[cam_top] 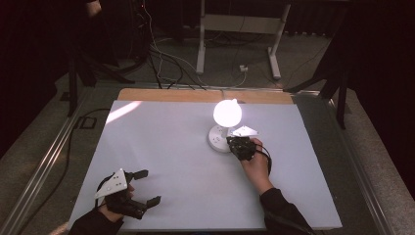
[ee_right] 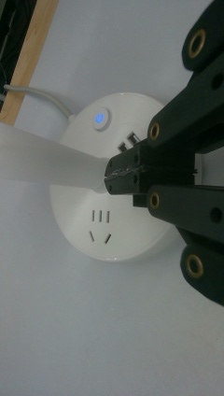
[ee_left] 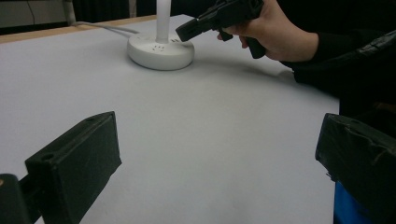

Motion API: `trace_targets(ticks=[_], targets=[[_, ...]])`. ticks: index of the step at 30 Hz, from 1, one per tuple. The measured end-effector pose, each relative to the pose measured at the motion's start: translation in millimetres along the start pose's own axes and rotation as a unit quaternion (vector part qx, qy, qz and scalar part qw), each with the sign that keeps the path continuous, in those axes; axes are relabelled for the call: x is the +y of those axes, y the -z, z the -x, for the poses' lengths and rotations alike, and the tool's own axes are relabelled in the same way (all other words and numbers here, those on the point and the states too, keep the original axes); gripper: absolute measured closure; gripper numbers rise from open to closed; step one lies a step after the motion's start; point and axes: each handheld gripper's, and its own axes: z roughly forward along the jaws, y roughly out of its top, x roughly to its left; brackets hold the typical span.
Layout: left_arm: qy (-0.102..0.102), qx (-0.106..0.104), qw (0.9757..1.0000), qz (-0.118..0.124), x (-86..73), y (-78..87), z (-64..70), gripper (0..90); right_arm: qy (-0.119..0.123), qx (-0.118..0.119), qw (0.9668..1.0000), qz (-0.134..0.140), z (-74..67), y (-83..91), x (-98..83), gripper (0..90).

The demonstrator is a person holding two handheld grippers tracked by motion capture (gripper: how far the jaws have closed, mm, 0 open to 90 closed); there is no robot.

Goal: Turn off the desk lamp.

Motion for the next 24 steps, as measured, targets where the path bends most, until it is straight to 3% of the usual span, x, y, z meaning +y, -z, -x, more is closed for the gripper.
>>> trace_targets(ticks=[14,24], targets=[[-0.001,0.0,1.0,-0.001,-0.2,-1.0,0.9,0.6,0.004,0.004,0.9999,-0.014,-1.4,-3.5,-1.3,90.0],[0.0,0.0,1.0,-0.001,-0.1,-0.8,0.2,0.6,0.002,-0.003,1.0,-0.004,-0.5,1.4,0.9,89.8]])
